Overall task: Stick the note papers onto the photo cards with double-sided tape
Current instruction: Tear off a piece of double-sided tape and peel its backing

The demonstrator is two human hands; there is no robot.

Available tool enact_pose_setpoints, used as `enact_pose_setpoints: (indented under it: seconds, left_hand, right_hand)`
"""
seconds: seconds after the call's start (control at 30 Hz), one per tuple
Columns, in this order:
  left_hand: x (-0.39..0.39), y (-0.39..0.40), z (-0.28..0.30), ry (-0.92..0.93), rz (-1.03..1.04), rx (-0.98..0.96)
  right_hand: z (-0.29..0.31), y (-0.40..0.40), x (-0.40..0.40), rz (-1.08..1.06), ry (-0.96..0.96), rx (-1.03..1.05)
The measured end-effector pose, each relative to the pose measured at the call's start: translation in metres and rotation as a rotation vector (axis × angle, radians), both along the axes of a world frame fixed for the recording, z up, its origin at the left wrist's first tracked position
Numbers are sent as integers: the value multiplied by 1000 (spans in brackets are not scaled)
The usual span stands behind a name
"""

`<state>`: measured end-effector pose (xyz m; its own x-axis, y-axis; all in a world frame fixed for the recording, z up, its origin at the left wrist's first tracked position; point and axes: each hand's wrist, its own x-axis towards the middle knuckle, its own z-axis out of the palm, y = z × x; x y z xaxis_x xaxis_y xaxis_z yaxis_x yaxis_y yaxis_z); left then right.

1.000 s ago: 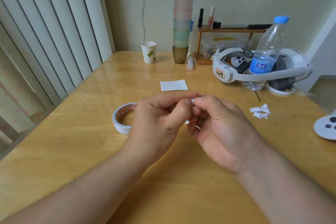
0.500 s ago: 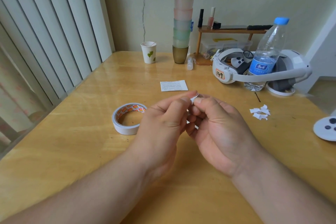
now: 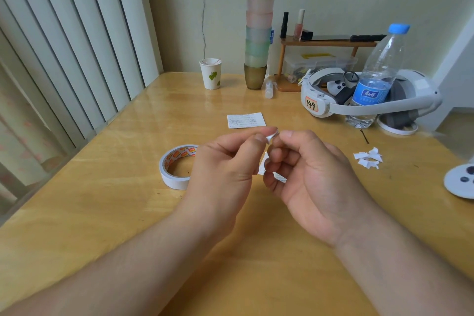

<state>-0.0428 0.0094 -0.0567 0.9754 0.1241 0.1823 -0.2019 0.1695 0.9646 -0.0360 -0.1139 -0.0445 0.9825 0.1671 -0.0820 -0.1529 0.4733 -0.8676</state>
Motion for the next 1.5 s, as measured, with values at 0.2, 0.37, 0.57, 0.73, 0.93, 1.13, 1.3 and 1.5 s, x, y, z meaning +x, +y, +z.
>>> enact_pose_setpoints:
  seconds: [0.2, 0.37, 0.57, 0.73, 0.93, 1.13, 1.3, 1.5]
  left_hand:
    - [-4, 0, 2, -103, 2, 132]
    - [2, 0, -2, -39, 9, 53]
    - [2, -1, -2, -20, 0, 17]
    - [-1, 0, 1, -71, -2, 91]
    - [-3, 1, 3, -91, 7, 121]
    - [-3, 1, 3, -108, 12, 129]
    - [-3, 1, 3, -116, 14, 141]
    - [-3, 1, 2, -134, 11, 161]
  right_hand:
    - [1, -1, 1, -30, 10, -32]
    - [1, -2, 2, -41, 10, -15]
    - [0, -1, 2, -55, 3, -27]
    - [1, -2, 2, -63, -1, -32]
    - [1, -3, 3, -47, 12, -9]
    - [0, -3, 4, -42, 16, -2]
    - [1, -3, 3, -28, 18, 13]
    - [-2, -4, 5, -31, 22, 1]
